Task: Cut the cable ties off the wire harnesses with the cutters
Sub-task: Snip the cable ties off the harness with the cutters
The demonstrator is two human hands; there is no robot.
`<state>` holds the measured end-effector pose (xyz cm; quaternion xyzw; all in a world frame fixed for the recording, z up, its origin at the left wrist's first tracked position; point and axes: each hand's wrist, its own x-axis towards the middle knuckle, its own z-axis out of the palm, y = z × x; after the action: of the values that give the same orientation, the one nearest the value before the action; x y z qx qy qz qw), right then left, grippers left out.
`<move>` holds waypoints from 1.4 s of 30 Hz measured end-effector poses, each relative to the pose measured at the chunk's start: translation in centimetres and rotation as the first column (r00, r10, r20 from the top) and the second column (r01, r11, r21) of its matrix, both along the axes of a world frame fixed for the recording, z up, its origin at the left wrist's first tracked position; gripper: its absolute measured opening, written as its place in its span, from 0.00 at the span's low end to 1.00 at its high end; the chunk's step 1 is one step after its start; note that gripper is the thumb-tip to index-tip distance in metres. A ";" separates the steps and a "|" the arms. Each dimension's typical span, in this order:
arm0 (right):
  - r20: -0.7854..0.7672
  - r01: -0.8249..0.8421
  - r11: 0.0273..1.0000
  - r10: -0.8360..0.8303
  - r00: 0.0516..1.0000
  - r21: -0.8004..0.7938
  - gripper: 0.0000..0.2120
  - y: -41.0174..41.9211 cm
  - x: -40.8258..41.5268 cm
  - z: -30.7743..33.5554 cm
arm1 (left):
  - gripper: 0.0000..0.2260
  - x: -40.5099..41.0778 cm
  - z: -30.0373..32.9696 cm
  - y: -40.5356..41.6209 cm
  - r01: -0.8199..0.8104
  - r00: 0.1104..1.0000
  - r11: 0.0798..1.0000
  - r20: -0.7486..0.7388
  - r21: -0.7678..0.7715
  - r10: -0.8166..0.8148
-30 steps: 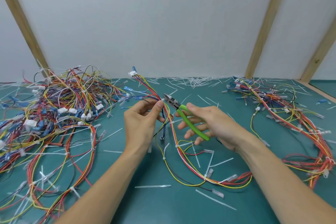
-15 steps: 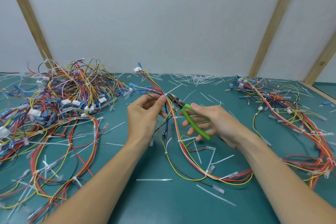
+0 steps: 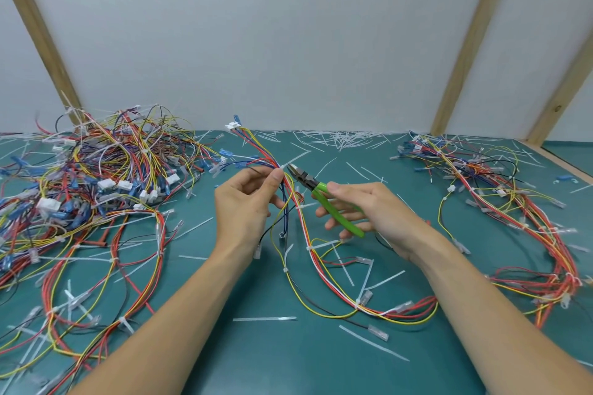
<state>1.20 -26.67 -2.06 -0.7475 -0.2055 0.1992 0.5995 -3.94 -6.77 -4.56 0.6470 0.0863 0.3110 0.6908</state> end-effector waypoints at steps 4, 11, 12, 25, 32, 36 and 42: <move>0.019 -0.010 1.000 0.010 1.000 -0.013 0.17 -0.1 0.0 0.0 | 0.05 0.1 0.0 0.2 0.001 1.000 1.000 0.001 -0.009 -0.001; 0.037 -0.003 1.000 0.003 0.999 -0.015 0.16 0.1 0.0 0.0 | 0.05 0.1 0.1 -0.2 0.025 1.000 0.999 0.000 0.024 -0.025; 0.042 0.000 1.000 0.000 0.999 -0.014 0.16 0.2 0.0 0.0 | 0.05 0.0 0.1 -0.2 0.030 1.000 0.999 -0.002 0.031 -0.030; 0.351 0.099 0.989 -0.057 0.935 -0.105 0.26 1.1 -1.0 -0.8 | 0.06 0.1 -0.1 0.0 0.025 0.999 1.000 -0.032 0.018 -0.024; 0.358 0.092 0.974 -0.013 0.934 -0.205 0.31 1.3 -0.6 -1.3 | 0.06 0.3 -0.4 0.1 0.045 0.998 0.999 -0.051 0.005 -0.045; 0.258 0.014 0.989 0.025 0.966 -0.147 0.26 1.6 -0.5 -1.3 | 0.04 0.5 -0.6 0.3 0.068 0.997 0.998 -0.036 0.002 -0.067; 0.211 -0.026 0.993 0.051 0.976 -0.116 0.18 1.9 -0.7 -1.5 | 0.03 0.5 -0.8 0.5 0.078 0.997 0.997 -0.026 -0.009 -0.078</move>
<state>0.48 -24.81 -3.57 -0.7931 -0.2717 0.1405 0.5267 -3.43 -6.28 -5.33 0.6511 0.0714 0.2749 0.7039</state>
